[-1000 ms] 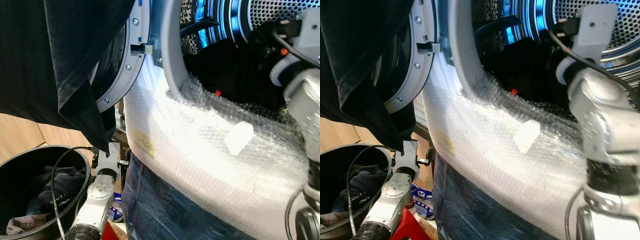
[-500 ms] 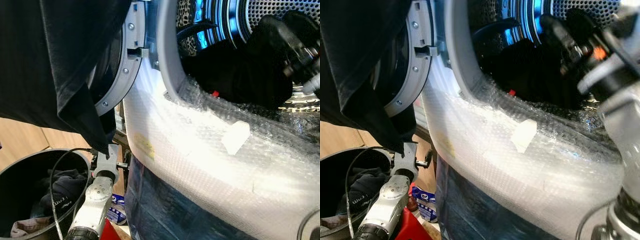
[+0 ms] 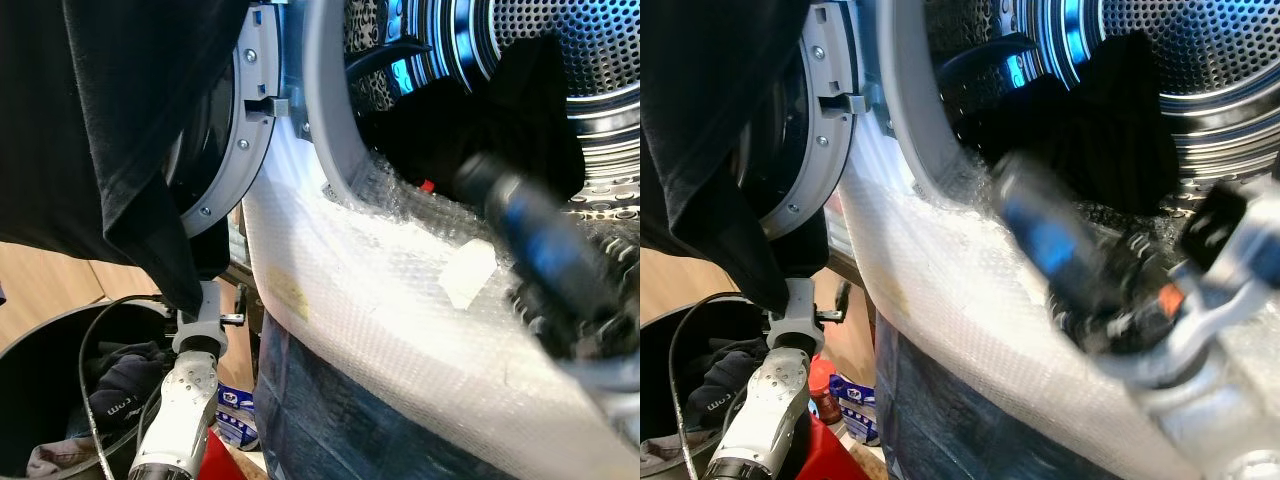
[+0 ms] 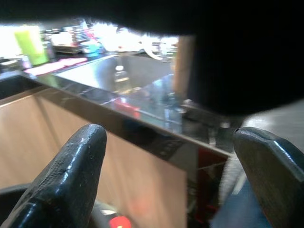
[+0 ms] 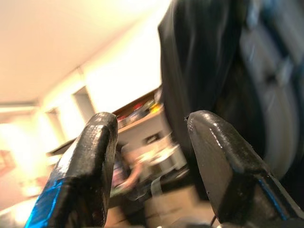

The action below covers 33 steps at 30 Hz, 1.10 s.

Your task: Clothes washing

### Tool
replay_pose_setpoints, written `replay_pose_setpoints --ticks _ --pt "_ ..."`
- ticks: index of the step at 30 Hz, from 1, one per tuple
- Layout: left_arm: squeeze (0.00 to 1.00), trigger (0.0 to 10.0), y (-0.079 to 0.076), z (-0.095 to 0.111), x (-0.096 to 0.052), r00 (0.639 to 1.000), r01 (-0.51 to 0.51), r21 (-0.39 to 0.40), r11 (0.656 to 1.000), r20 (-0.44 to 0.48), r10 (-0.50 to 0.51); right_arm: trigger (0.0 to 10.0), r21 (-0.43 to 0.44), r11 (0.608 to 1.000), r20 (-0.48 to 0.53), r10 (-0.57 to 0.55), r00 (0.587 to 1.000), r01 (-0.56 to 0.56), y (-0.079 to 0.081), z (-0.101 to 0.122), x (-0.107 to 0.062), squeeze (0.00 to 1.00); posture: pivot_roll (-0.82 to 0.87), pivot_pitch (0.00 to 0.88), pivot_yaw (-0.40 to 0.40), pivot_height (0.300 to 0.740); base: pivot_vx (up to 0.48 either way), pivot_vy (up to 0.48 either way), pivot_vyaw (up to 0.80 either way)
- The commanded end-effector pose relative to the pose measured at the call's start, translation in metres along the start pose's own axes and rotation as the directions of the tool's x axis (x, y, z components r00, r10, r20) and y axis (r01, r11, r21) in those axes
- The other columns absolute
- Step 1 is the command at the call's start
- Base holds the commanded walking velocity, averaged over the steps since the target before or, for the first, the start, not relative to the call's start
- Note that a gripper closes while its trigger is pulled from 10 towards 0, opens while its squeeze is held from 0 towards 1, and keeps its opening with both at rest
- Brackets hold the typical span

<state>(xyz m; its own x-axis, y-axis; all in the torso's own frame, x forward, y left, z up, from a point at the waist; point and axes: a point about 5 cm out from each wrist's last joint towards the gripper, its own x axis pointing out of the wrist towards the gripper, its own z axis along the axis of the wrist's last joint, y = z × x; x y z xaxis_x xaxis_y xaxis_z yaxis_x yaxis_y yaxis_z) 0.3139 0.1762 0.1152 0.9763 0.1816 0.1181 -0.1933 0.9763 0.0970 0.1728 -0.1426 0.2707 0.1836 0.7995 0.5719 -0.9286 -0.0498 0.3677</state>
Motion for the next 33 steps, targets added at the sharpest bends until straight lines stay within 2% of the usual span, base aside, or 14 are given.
replay_pose_setpoints --ticks 1,5,7,12,15,16,17,20,22,24,25,26,31,33 --pt "0.00 10.0 0.007 0.001 -0.002 0.999 -0.033 0.012 0.999 0.020 0.033 10.0 0.107 0.994 -0.066 0.042 0.997 -0.035 0.005 -0.014 -0.008 0.00 -0.10 0.000 -0.068 0.740 0.000 0.000 0.00" --pt "0.00 10.0 0.010 0.003 -0.003 0.998 -0.050 0.013 0.999 0.034 0.050 10.0 0.198 0.979 -0.142 -0.014 0.990 0.043 -0.004 -0.033 -0.024 0.00 -0.10 0.000 -0.068 0.740 0.000 0.000 0.00" --pt "0.00 10.0 0.011 0.004 -0.004 0.997 -0.061 0.010 0.998 0.047 0.060 10.0 0.207 0.971 -0.285 -0.058 0.957 0.121 -0.012 -0.056 -0.041 0.00 -0.09 0.000 -0.068 0.740 0.000 0.000 0.00" --pt "0.00 10.0 0.015 0.009 -0.007 0.993 -0.087 0.007 0.996 0.076 0.086 10.0 0.088 0.885 -0.599 -0.320 0.734 0.458 -0.051 -0.121 -0.120 0.00 -0.07 0.000 -0.067 0.740 0.000 0.000 0.00" --pt "0.00 10.0 0.019 0.010 -0.009 0.992 -0.099 0.011 0.995 0.081 0.098 10.0 0.038 0.824 -0.654 -0.408 0.638 0.566 -0.064 -0.140 -0.143 0.00 -0.06 0.000 -0.066 0.740 0.000 0.000 0.00" --pt "0.00 10.0 0.019 0.010 -0.009 0.992 -0.099 0.011 0.995 0.081 0.098 10.0 0.038 0.824 -0.654 -0.408 0.638 0.566 -0.064 -0.140 -0.143 0.00 -0.06 0.000 -0.066 0.740 0.000 0.000 0.00" --pt "0.00 10.0 0.022 0.010 -0.010 0.991 -0.110 0.014 0.994 0.080 0.109 10.0 0.003 0.794 -0.702 -0.431 0.566 0.608 -0.069 -0.154 -0.159 0.00 -0.06 0.000 -0.066 0.740 0.000 0.000 0.00" --pt "0.00 10.0 0.027 0.010 -0.012 0.990 -0.119 0.012 0.993 0.079 0.118 10.0 -0.046 0.733 -0.755 -0.470 0.457 0.679 -0.074 -0.174 -0.190 0.00 -0.04 0.000 -0.061 0.740 0.000 0.000 0.00" --pt "0.00 10.0 0.028 0.010 -0.013 0.990 -0.120 0.009 0.993 0.080 0.119 10.0 -0.071 0.702 -0.758 -0.500 0.419 0.709 -0.078 -0.180 -0.200 0.00 -0.04 0.000 -0.056 0.740 0.000 0.000 0.00" --pt "0.00 10.0 0.029 0.009 -0.015 0.990 -0.122 0.013 0.992 0.071 0.121 10.0 -0.151 0.645 -0.793 -0.532 0.298 0.749 -0.083 -0.196 -0.219 0.00 -0.03 0.000 -0.051 0.740 0.000 0.000 0.00" --pt "0.00 10.0 0.029 0.009 -0.015 0.990 -0.122 0.013 0.992 0.071 0.121 10.0 -0.151 0.645 -0.793 -0.532 0.298 0.749 -0.083 -0.196 -0.219 0.00 -0.03 0.000 -0.051 0.740 0.000 0.000 0.00" --pt "0.00 10.0 0.029 0.008 -0.016 0.990 -0.124 0.015 0.992 0.067 0.122 10.0 -0.186 0.629 -0.816 -0.526 0.238 0.754 -0.083 -0.205 -0.226 0.00 -0.03 0.000 -0.051 0.740 0.000 0.000 0.00" --pt "0.00 10.0 0.031 0.006 -0.019 0.990 -0.136 -0.005 0.991 0.046 0.136 10.0 -0.248 0.563 -0.846 -0.522 0.107 0.788 -0.082 -0.236 -0.240 0.00 -0.03 0.000 -0.040 0.740 0.000 0.000 0.00" --pt "0.00 10.0 0.030 0.006 -0.019 0.991 -0.128 -0.014 0.992 0.043 0.128 10.0 -0.355 0.494 -0.835 -0.549 -0.032 0.793 -0.083 -0.245 -0.251 0.00 -0.03 0.000 -0.042 0.740 0.000 0.000 0.00"
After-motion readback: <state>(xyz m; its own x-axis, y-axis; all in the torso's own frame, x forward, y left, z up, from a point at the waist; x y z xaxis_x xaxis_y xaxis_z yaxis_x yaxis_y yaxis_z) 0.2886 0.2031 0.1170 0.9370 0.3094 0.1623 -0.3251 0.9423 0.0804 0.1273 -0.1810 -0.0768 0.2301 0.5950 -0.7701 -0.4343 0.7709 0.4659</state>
